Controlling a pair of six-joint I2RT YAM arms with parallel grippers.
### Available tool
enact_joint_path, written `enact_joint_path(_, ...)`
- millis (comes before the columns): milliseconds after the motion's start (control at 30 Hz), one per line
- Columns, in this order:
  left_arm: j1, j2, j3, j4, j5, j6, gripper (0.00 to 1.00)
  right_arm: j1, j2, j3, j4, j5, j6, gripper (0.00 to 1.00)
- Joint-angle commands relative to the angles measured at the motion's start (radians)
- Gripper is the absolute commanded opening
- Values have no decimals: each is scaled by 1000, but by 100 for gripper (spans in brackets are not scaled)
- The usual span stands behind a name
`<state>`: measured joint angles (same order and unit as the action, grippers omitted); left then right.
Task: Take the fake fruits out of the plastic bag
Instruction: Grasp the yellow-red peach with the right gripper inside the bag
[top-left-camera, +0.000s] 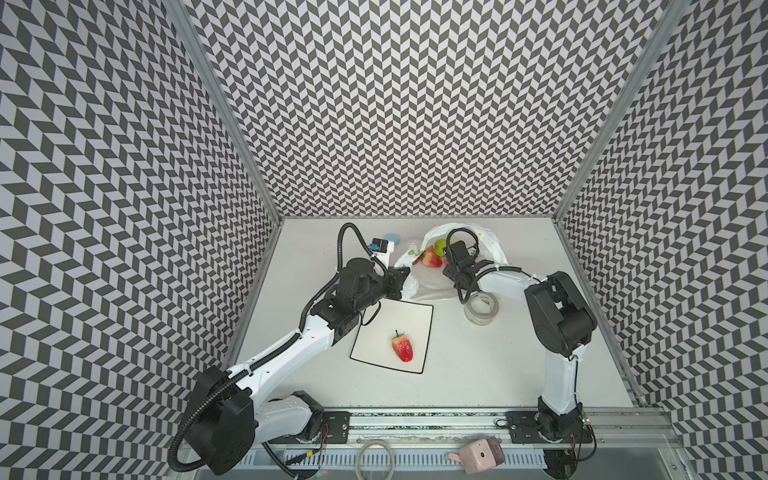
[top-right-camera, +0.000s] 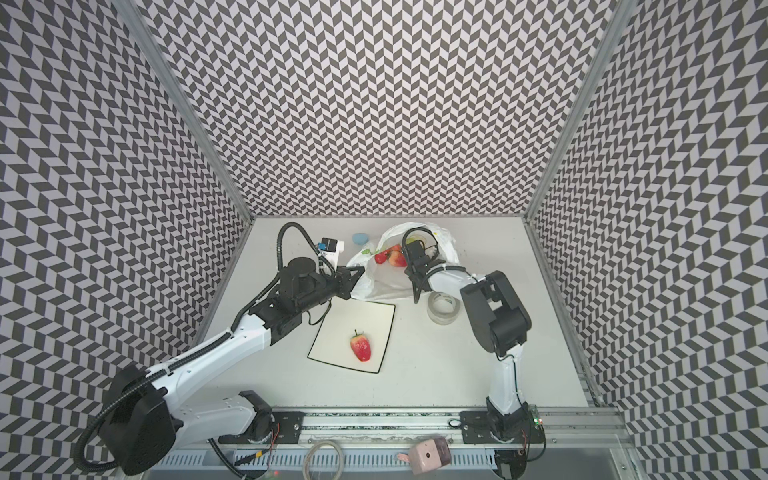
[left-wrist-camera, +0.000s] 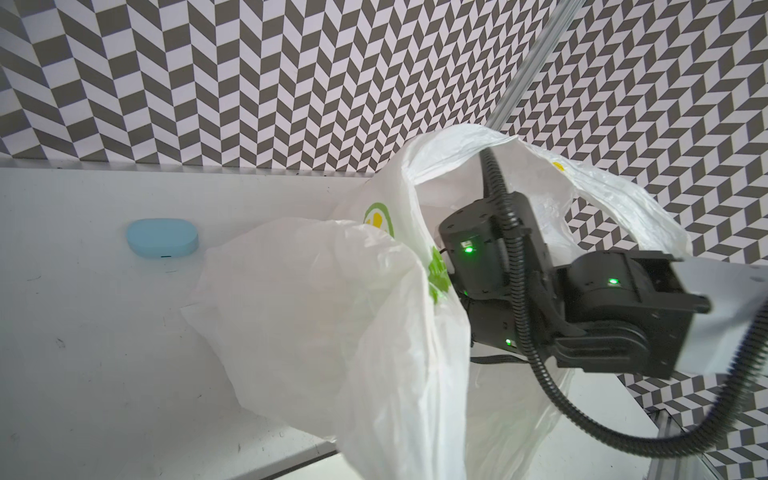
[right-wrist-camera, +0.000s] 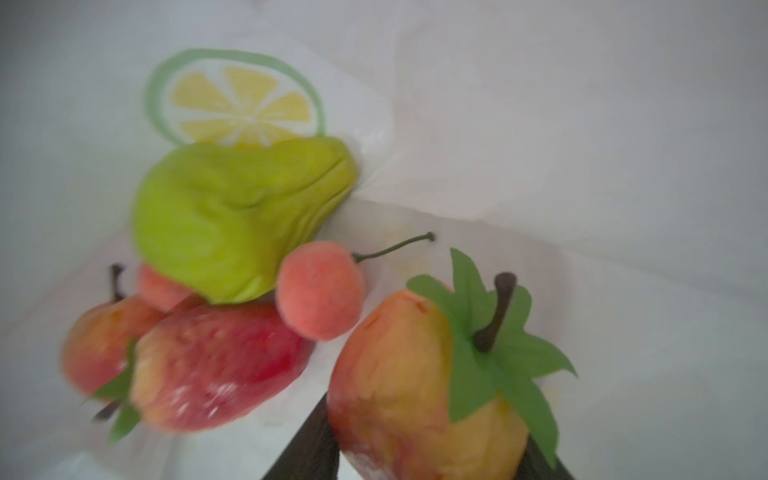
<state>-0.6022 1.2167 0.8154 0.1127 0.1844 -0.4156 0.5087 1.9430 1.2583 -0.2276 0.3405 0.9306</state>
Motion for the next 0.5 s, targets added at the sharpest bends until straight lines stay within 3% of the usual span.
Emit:
enact_joint_path(0,-4,11,30,32,-25,-6,0,27,-106,-34,148,-72,-191,31)
enact_joint_path(467,2,35,50,24,-91,-27,0,112,-469,-277,295,-376,-490,31)
